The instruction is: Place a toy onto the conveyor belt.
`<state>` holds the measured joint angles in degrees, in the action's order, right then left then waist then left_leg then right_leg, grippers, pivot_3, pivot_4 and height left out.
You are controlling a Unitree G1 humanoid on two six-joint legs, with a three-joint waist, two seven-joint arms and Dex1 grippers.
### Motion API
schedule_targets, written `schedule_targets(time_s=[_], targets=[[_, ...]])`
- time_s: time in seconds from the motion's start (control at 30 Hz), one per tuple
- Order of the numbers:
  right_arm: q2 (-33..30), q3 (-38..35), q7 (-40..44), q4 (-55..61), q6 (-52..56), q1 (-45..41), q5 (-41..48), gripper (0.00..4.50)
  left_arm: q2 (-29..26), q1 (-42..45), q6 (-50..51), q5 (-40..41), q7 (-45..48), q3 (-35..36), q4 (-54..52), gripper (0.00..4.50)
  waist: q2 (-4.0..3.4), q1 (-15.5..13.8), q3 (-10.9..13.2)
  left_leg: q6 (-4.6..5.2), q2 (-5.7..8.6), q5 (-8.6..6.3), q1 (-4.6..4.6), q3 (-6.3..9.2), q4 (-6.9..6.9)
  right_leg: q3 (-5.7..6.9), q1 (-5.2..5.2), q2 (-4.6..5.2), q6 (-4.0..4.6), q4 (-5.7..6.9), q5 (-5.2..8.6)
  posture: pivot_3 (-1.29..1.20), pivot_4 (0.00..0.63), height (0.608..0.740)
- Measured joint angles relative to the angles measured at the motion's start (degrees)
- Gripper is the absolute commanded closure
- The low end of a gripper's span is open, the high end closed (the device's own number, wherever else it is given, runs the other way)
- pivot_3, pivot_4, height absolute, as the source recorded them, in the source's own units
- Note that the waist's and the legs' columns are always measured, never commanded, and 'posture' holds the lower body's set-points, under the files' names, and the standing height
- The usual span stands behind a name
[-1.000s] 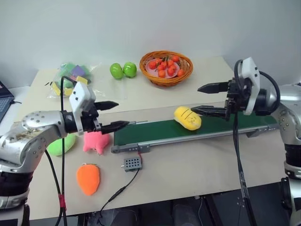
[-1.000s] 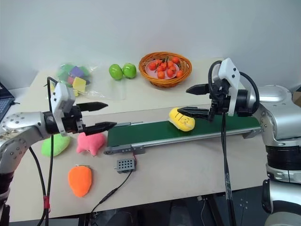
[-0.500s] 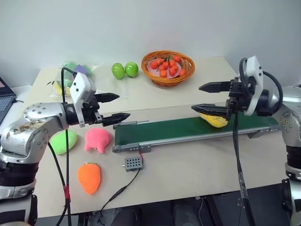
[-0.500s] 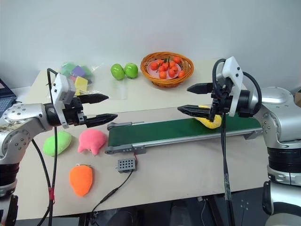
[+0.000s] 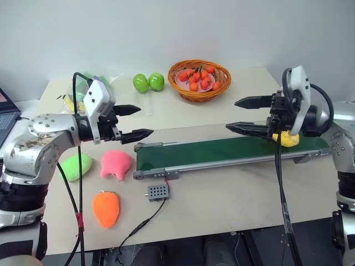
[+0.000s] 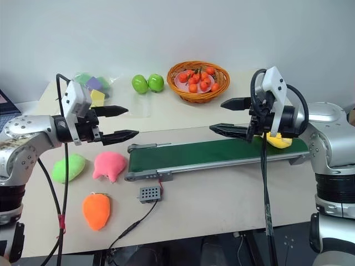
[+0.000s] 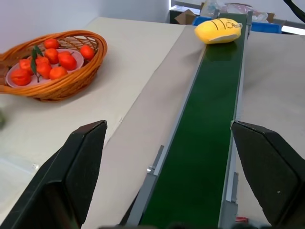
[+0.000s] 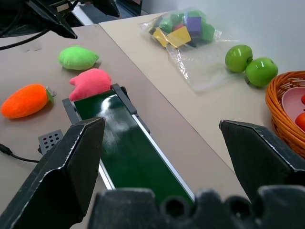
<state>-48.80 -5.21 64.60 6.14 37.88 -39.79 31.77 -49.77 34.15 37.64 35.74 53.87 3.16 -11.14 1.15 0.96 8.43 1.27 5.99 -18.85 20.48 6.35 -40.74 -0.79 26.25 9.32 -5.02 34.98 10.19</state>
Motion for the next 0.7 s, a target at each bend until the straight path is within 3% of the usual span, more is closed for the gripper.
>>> schedule_targets(time_s=[0.7], targets=[[0.0, 0.1, 0.1, -1.1, -1.2, -0.6, -0.1, 0.00, 1.0, 1.2, 0.0, -1.7, -0.7, 1.8, 0.8, 0.07, 0.00, 0.0, 0.0, 0.00, 0.00, 0.00, 0.00, 0.00, -0.01, 0.00, 0.00, 0.00, 0.00, 0.00, 0.00, 0.00, 0.150, 0.740]])
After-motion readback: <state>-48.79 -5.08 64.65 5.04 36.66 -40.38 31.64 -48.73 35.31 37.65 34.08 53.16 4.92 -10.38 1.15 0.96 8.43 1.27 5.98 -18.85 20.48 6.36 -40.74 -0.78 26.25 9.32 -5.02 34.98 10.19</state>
